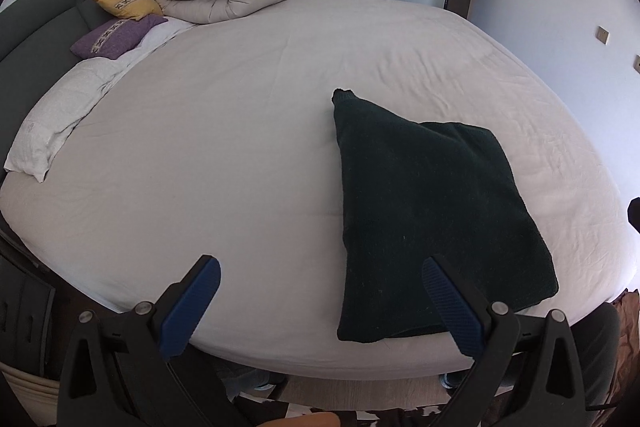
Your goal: Fold small clothes
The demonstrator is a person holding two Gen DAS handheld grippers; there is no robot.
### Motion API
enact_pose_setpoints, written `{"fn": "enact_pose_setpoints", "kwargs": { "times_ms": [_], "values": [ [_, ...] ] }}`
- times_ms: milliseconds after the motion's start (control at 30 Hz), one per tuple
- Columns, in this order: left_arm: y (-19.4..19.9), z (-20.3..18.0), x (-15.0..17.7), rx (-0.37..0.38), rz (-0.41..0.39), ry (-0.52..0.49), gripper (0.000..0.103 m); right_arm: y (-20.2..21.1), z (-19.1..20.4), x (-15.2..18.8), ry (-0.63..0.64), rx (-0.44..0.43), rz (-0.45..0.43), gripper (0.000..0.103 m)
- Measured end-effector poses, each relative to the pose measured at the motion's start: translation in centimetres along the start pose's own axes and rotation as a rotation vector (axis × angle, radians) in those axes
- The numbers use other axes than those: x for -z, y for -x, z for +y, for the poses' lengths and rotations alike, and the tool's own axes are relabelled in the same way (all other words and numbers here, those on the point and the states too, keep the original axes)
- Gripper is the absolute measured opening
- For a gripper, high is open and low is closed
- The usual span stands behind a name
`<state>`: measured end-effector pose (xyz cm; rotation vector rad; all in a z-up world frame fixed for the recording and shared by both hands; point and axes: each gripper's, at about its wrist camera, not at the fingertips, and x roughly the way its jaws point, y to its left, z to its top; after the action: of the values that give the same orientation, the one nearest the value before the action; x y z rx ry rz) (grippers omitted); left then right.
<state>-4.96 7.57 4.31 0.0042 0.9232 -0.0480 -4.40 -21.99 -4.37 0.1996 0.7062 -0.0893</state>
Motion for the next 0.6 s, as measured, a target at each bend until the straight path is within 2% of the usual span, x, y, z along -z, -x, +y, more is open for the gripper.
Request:
{"fn": "enact_pose_setpoints", "kwargs": {
  "times_ms": [100, 367, 600],
  "values": [
    [-0.2, 0.0, -0.2, 0.007, 0.004, -0.004, 0.103, -0.3, -0.2, 0.2, 0.008, 0.002, 0.014, 0.103],
    [-0.9, -0.3, 0.0, 0.01, 0.015, -0.007, 0.103, 2.5, -1.4, -1.2, 0.023, 0.0, 0.048, 0.103],
    [-1.2, -0.2, 0.2, 0.014, 0.019, -0.004, 0.103, 2.4, -0.9, -1.3, 0.046, -0.006, 0.068, 0.103]
  ]
}}
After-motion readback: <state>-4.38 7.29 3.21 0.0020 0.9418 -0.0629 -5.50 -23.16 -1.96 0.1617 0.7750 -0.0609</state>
